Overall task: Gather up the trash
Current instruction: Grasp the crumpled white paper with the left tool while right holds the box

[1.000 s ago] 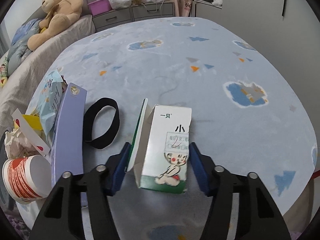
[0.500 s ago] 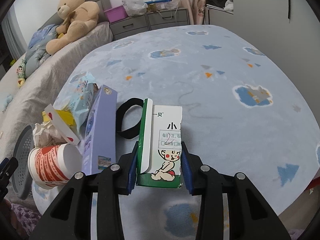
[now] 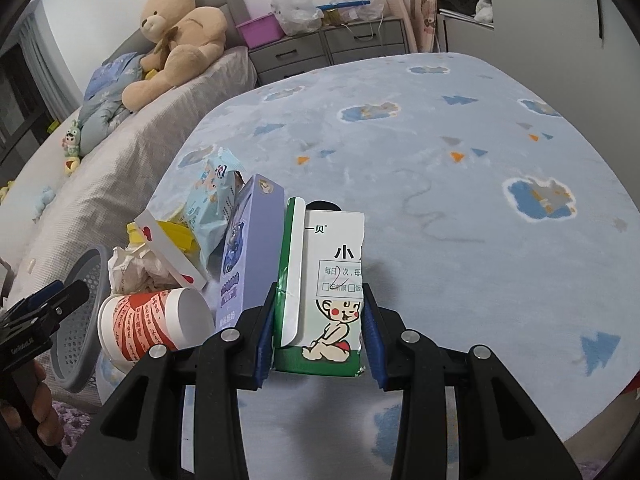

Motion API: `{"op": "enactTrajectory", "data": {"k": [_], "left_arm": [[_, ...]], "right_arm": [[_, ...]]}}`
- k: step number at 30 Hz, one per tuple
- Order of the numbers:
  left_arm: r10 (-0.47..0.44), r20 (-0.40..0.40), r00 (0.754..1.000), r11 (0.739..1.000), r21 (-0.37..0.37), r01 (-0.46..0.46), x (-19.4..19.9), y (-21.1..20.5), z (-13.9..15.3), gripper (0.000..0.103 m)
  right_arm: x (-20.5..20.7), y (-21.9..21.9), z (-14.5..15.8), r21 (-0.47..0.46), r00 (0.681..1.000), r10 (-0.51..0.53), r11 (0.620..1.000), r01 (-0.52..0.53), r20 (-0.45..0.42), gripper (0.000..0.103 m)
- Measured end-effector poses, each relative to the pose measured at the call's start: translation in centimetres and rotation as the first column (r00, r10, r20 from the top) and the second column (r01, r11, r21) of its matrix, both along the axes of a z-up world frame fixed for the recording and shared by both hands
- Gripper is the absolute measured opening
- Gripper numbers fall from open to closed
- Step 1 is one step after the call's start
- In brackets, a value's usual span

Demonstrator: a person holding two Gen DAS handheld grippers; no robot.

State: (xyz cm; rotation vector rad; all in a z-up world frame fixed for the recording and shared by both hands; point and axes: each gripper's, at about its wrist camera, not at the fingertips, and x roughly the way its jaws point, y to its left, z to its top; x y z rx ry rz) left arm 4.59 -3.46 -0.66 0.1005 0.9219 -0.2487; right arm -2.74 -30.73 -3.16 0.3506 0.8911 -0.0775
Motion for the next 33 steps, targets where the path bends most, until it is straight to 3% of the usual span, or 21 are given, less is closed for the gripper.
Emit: {"op": "enactTrajectory", "data": {"k": [8,19,28,33], "left_arm": [[-0.111,-0.13,0.985,0.994,-0.012,0.111,3.4,-2.8,-1.8,0.095],[-0.139,-0.184,0.973,0.99,-0.046,0.133,5.7,-3.0,-3.7,0.093],[-0.218,-0.174,0.96,0.975,-0.092,0.205,5.3,-3.9,-3.3,0.048],[-0.223,-0.154,0.963,0.973,-0.099,0.21,4.9,-3.9,-2.9,0.044]], "right_arm": [[-0.1,-0.7,0.1,0.025,1.0,-0.012,1.0,0.011,0.004,0.037],[0.5,-0.1,-0.6,0.017,1.0,-0.001,1.0,0.001,-0.02,0.037],[0.7,0.0,-1.0,0.015,1.0,0.002,1.0,-0.002,-0.029,0.037],[0.7,0.1,-1.0,0.012,1.0,0.003,1.0,-0.002,-0.028,0.037]]}}
